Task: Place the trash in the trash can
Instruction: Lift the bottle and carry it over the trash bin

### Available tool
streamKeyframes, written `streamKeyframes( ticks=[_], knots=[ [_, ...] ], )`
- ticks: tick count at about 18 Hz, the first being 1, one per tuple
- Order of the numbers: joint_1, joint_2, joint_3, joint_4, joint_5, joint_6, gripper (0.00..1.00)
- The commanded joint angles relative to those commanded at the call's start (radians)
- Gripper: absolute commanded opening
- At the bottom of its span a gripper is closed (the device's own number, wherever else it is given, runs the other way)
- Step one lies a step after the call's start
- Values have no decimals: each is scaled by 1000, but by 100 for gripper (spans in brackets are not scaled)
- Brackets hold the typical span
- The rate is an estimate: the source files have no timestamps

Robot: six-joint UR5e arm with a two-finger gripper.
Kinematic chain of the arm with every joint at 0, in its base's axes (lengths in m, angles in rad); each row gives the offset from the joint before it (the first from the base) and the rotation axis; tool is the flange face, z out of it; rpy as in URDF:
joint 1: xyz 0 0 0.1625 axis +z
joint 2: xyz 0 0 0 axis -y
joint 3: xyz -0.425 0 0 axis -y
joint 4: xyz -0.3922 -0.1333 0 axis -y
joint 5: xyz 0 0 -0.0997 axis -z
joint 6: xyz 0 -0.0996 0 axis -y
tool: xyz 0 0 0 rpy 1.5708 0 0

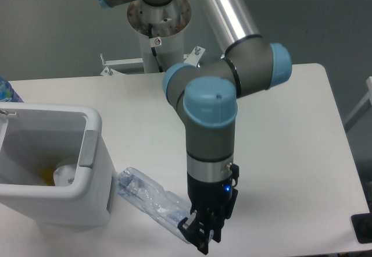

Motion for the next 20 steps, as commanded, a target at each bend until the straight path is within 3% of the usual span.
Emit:
streamKeyframes(
  ticks=[7, 17, 20],
  knots=[
    [3, 20, 80, 6, -44, 2, 21],
    [-11, 113, 69, 6, -126, -9, 22],
    [-43, 114, 65, 5, -129, -14, 22]
  ],
)
